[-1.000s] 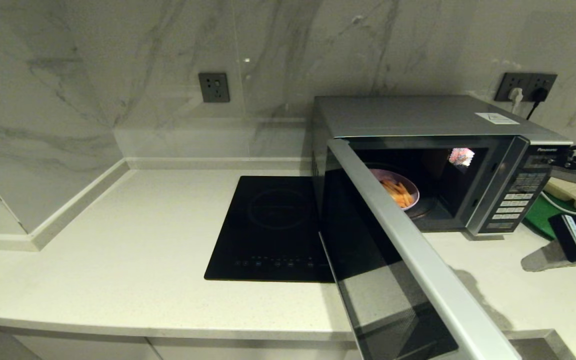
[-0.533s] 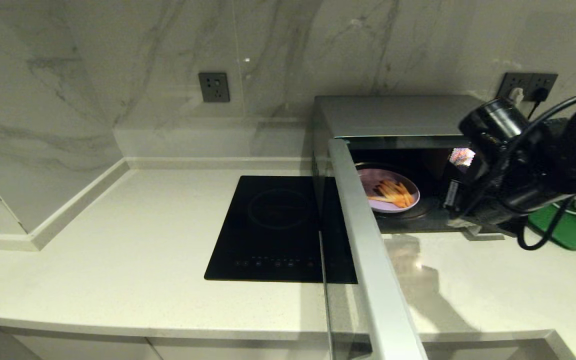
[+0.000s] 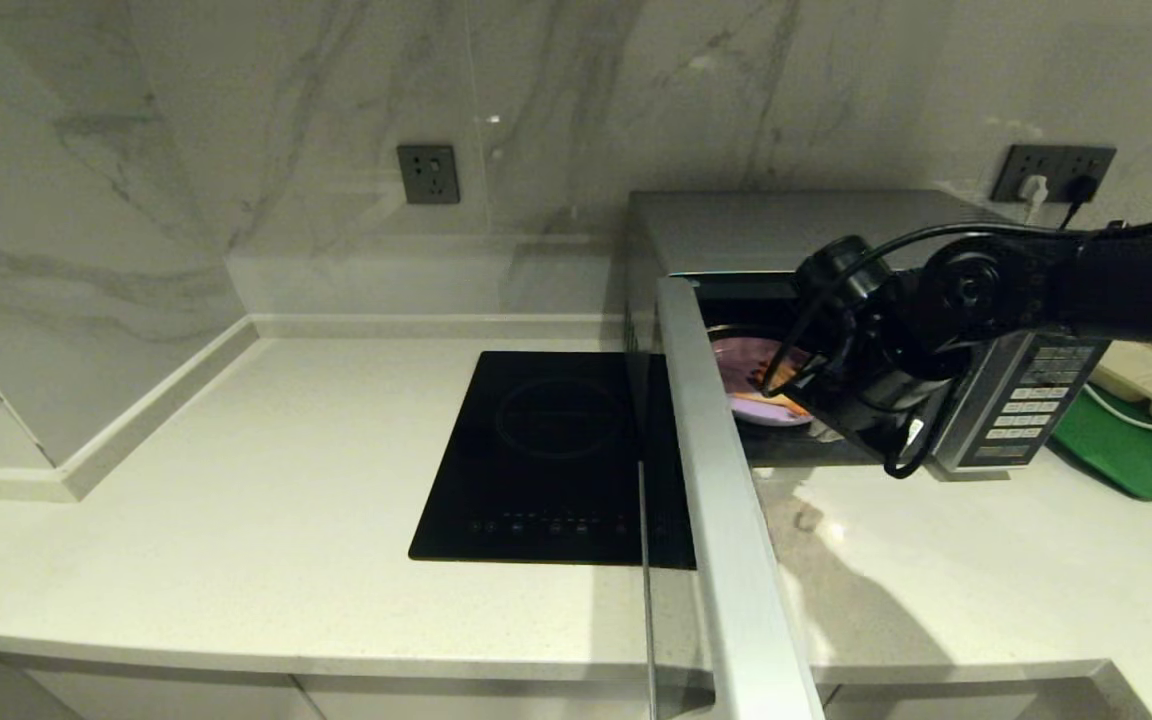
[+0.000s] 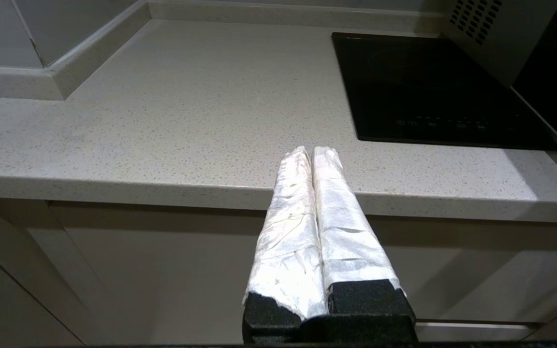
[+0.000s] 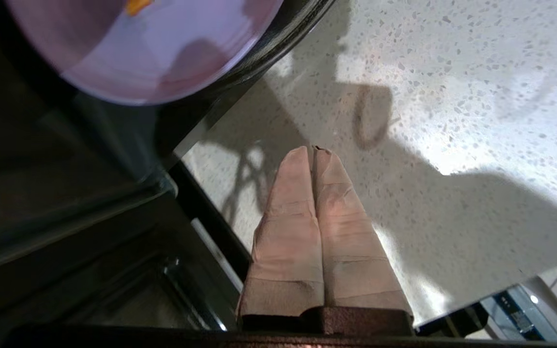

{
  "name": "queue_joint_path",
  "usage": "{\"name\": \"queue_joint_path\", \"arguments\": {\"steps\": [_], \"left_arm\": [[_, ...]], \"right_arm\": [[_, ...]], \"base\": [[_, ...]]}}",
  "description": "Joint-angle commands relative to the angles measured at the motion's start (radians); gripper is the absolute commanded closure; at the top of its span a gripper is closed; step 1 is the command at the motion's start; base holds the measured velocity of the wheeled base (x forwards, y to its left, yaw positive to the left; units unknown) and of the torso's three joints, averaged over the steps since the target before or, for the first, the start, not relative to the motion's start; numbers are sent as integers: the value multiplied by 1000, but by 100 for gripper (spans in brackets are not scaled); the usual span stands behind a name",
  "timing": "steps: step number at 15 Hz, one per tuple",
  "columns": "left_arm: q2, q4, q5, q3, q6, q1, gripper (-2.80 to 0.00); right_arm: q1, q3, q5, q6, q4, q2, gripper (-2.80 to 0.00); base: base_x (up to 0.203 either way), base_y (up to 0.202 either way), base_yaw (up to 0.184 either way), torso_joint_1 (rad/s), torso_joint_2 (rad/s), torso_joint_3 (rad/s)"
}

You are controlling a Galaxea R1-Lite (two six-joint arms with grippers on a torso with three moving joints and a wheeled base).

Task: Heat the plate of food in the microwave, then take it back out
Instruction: Take the plate out of the microwave

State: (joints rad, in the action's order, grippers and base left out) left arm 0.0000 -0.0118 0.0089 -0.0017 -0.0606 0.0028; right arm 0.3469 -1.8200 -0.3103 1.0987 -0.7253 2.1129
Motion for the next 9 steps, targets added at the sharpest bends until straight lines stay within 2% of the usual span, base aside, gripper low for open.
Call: {"name": "queue_joint_path", "arguments": {"steps": [1,2,3,9], "left_arm": [[0,0,0,0,-1,0,0],[0,0,0,0,-1,0,0],[0,0,0,0,-1,0,0],[0,0,0,0,-1,0,0]], "right_arm": [[-30,-21,25,7,-3,58,0],[-37,-28,36,9,-3,64,0],[-39,-31,39,9,-3,64,-280],[-62,-36,58,24,0,81,-280]], "base": [[0,0,0,0,0,0],[0,0,0,0,0,0],[0,0,0,0,0,0],[0,0,0,0,0,0]]}}
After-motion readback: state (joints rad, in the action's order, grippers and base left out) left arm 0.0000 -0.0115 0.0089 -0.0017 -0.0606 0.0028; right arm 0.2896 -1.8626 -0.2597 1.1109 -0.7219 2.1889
